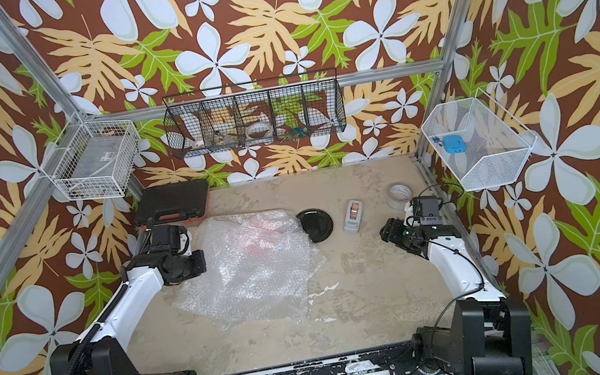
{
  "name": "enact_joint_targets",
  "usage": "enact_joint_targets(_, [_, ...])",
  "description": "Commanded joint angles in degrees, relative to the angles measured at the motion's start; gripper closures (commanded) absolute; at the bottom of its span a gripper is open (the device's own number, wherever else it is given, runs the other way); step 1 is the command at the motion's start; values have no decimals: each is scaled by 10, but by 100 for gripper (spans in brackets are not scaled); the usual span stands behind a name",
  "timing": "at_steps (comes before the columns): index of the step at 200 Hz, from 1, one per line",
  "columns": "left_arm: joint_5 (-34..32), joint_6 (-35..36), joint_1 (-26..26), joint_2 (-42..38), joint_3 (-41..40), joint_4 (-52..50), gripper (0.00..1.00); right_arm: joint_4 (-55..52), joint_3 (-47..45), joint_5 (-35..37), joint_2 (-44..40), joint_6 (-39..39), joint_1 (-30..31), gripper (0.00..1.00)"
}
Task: Wrap dinner plates in bubble wrap
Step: Move the bubble wrap to the center of the board.
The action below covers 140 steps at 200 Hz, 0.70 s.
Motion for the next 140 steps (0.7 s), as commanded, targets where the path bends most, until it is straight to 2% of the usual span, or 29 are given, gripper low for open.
enact_joint_targets(1, [-135, -24, 31, -1, 0, 58, 100, -3, 13, -8, 5, 1, 8, 30])
enact_joint_targets(18, [-149, -17, 70, 10, 8, 96, 100, -5, 20, -17, 9, 6, 25, 31])
enact_joint_targets(36, [-144, -27, 110, 46, 49, 96, 100, -9, 37, -31, 15, 19, 66, 32])
enact_joint_targets(52, [-158, -26, 124, 79, 87, 96, 100, -4, 56, -36, 24, 26, 120, 33])
enact_joint_targets(76, [-183, -31, 134, 114, 142, 78, 100, 35, 82, -93, 59, 33, 219, 33])
enact_joint_targets(97, [-232, -39, 142, 107, 157, 86, 100, 76, 99, -116, 95, 49, 307, 34])
enact_joint_targets(116, [-248, -53, 165, 96, 157, 95, 100, 131, 109, -126, 124, 75, 371, 37])
enact_joint_targets(133, [-254, -69, 176, 95, 154, 96, 95, 160, 141, -149, 166, 88, 421, 39])
enact_joint_targets(140, [-242, -73, 176, 96, 151, 96, 89, 161, 161, -149, 186, 87, 438, 39])
